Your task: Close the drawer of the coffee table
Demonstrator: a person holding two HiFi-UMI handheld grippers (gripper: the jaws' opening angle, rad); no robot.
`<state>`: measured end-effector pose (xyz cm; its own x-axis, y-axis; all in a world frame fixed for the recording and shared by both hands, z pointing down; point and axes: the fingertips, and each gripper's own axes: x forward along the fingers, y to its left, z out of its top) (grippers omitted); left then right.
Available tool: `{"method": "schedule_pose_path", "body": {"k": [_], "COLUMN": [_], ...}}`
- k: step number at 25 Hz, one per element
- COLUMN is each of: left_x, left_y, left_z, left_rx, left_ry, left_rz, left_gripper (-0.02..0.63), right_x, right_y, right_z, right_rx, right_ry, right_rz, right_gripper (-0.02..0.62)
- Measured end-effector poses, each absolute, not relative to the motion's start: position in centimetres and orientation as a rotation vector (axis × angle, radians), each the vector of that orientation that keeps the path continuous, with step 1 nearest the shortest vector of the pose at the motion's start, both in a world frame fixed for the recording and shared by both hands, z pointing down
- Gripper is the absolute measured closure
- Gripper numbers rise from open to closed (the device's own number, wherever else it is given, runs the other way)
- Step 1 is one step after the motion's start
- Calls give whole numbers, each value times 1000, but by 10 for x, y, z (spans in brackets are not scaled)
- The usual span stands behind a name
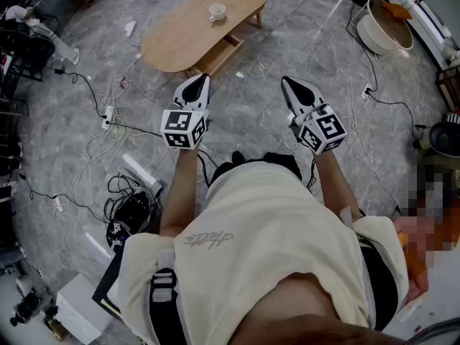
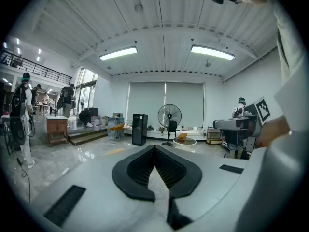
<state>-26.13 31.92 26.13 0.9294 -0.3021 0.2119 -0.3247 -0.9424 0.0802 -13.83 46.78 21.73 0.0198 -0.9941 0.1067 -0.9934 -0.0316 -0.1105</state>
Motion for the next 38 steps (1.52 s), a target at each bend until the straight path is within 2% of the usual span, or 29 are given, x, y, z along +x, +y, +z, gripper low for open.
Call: {"method": "schedule_pose_path", "body": {"k": [9,20,32,38], "left_x": [-271,-270,-176,-130], "left_y": [319,301,293,263], "left_z": [282,313,336,325], "left_rx": [2945,2902,2883,2917], "left_ry": [-446,-404,-255,-298], "left_rz": [322,368,495,561], "left_gripper": [601,601,601,601], "right_x": [-149,-151,-56,-4], "right_y": [460,446,434,398], "right_z": [224,251,284,279], "right_rx": [-2250,-2267,-2345,-2347], "right_ry": [2176,2175,2019,2115], "right_rz": [-216,-337,-493,-384], "right_gripper": [601,601,601,601]}}
